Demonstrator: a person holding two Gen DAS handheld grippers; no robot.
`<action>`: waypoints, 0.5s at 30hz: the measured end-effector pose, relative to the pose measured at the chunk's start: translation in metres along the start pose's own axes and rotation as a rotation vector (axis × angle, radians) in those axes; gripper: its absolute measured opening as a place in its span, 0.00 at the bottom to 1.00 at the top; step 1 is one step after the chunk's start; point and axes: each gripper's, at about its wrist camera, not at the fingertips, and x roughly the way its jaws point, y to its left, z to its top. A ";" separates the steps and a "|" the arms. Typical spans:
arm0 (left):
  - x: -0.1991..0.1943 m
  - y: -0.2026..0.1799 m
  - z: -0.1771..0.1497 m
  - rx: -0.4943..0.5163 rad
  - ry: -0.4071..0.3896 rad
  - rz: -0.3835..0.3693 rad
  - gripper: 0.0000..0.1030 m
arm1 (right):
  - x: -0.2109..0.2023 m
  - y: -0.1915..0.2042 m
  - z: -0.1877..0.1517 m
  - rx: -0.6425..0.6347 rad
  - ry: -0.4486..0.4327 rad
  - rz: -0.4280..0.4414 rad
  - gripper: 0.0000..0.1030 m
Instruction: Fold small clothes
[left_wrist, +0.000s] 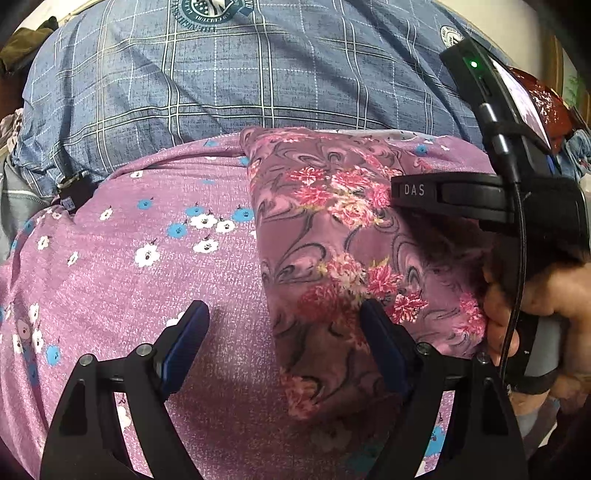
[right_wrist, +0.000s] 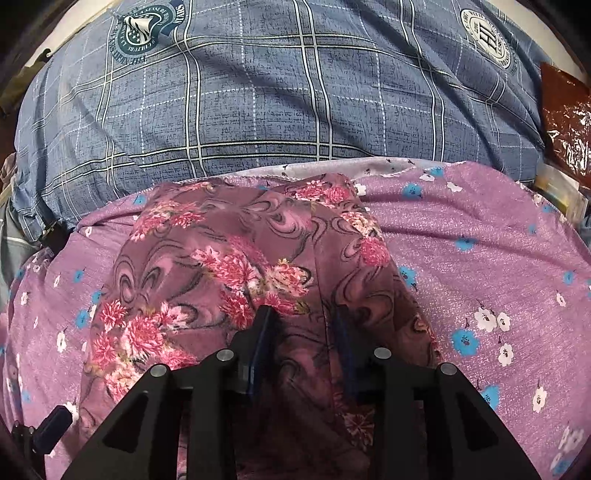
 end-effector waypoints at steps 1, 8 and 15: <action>0.000 0.000 0.000 -0.002 0.001 0.002 0.82 | 0.000 0.000 0.000 0.002 -0.002 0.001 0.35; 0.000 -0.001 0.000 0.000 0.000 0.008 0.82 | -0.004 0.000 -0.002 -0.018 -0.007 -0.004 0.35; 0.001 0.000 -0.001 -0.022 0.007 0.007 0.82 | -0.012 0.001 -0.010 -0.073 -0.021 -0.007 0.35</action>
